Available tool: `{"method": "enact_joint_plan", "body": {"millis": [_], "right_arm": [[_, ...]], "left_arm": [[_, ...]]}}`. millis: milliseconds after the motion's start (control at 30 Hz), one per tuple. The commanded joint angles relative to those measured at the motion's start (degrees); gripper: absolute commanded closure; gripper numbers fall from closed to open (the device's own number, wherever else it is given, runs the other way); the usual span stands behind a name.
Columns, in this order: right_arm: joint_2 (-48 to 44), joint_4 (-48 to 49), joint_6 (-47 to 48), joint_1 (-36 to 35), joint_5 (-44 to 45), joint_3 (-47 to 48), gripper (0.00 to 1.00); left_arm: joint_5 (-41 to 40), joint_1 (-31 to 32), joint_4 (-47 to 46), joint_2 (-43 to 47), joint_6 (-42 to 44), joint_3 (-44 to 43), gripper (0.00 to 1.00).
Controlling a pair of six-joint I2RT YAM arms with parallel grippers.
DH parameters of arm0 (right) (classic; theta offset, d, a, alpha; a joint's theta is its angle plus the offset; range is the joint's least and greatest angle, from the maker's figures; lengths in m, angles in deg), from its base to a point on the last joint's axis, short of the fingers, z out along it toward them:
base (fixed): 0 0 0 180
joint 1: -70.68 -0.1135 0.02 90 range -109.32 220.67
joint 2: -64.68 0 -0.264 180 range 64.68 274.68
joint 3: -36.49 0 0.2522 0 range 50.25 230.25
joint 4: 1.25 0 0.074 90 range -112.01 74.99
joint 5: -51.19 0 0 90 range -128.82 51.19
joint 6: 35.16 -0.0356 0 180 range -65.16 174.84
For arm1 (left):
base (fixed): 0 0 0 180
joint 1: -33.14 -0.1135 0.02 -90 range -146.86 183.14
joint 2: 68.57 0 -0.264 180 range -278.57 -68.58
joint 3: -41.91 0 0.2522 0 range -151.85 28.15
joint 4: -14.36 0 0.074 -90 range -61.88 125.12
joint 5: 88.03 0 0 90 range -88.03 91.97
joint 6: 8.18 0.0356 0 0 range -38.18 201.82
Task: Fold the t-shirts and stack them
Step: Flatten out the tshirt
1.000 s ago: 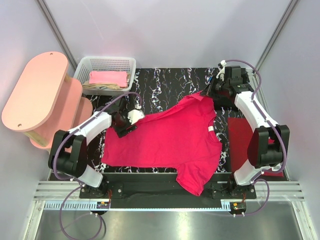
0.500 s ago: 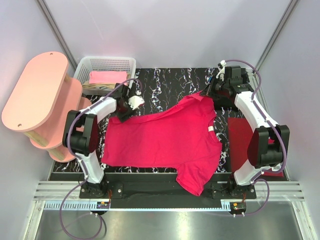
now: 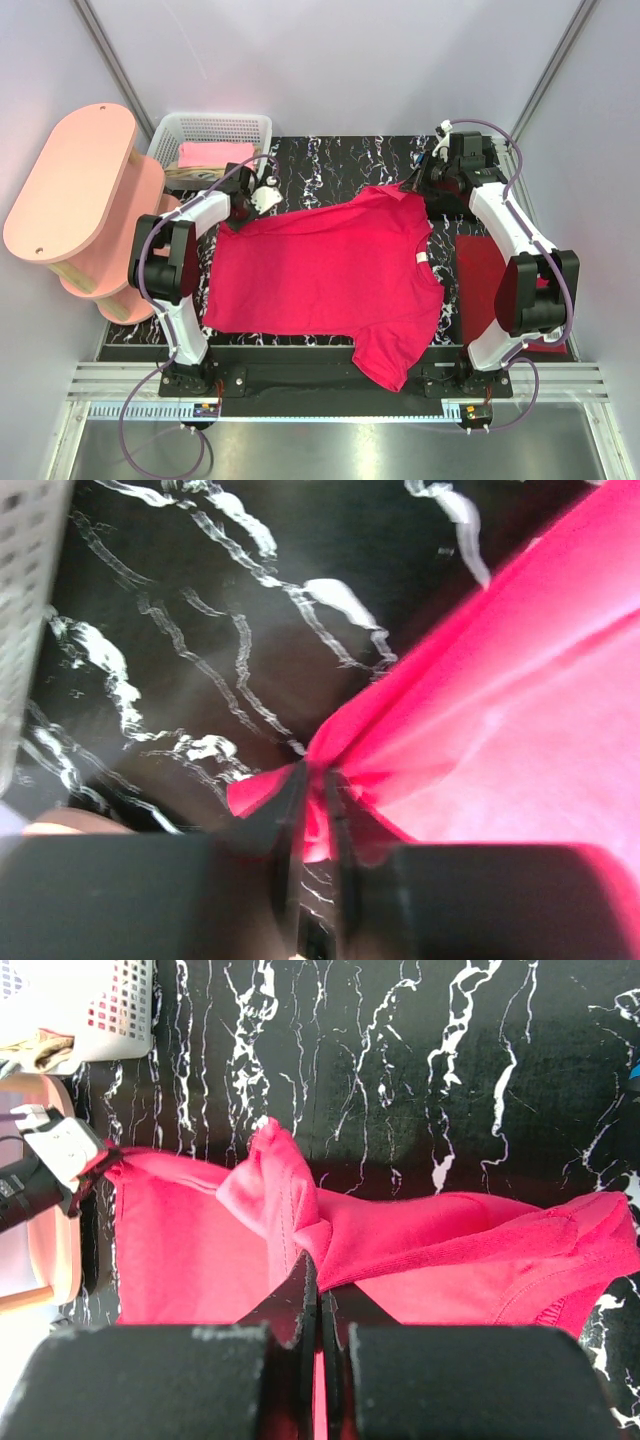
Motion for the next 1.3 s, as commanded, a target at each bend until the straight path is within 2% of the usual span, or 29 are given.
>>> {"method": "enact_joint_plan", "body": {"millis": [0, 200, 267, 300, 367, 400, 500, 533, 667, 800, 933, 967, 1033, 1267], "right_arm": [[-0.2, 2.2, 0.6, 0.0, -1.7, 2.3, 1.00], [0.2, 2.6, 0.8, -0.1, -2.0, 2.2, 1.00], [0.3, 2.6, 0.8, -0.1, -2.3, 2.3, 1.00], [0.4, 2.6, 0.8, -0.1, -2.3, 2.3, 1.00], [0.6, 2.8, 0.9, 0.0, -2.4, 2.4, 1.00], [0.8, 2.9, 0.9, 0.0, -2.5, 2.4, 1.00], [0.9, 3.2, 0.9, -0.1, -2.7, 2.3, 1.00], [0.9, 3.2, 0.9, -0.1, -2.7, 2.2, 1.00], [0.9, 3.4, 0.8, -0.1, -2.6, 1.9, 1.00], [1.1, 3.9, 0.3, -0.1, -3.2, 1.8, 1.00], [0.8, 4.3, 0.1, -0.2, -3.3, 1.3, 1.00], [0.8, 4.3, 0.1, -0.2, -3.3, 1.2, 1.00], [0.6, 4.3, 0.2, -0.3, -3.3, 1.0, 1.00], [0.9, 4.4, 0.4, -0.5, -3.7, 0.9, 1.00]], "left_arm": [[-3.6, -0.7, -6.2, 0.1, 1.8, -2.5, 1.00], [-9.9, -0.7, -11.2, -1.3, 1.8, -3.7, 0.99], [-11.7, -0.7, -14.1, -0.1, 1.8, -2.6, 0.89], [-12.4, -0.7, -14.6, 0.6, 1.8, -2.0, 0.79], [-12.4, -0.7, -14.8, 4.2, 1.5, -0.6, 0.64], [-11.7, -0.7, -14.6, 5.5, 0.7, 0.8, 0.46], [-10.2, -0.5, -13.6, 11.3, 0.3, 5.4, 0.34], [-9.9, -0.3, -13.4, 12.7, 0.3, 6.9, 0.33], [-7.7, 1.1, -12.4, 19.7, 0.8, 14.0, 0.33], [-6.0, 2.3, -12.1, 19.7, 0.7, 17.2, 0.35], [-5.0, 2.3, -11.9, 14.2, -0.3, 14.9, 0.46], [-5.0, 2.3, -11.8, 13.1, -0.6, 14.2, 0.54], [-5.4, 2.3, -11.9, 10.0, -0.8, 11.8, 0.61], [-6.6, 2.2, -11.8, 3.3, -1.6, 5.9, 0.66]]}}
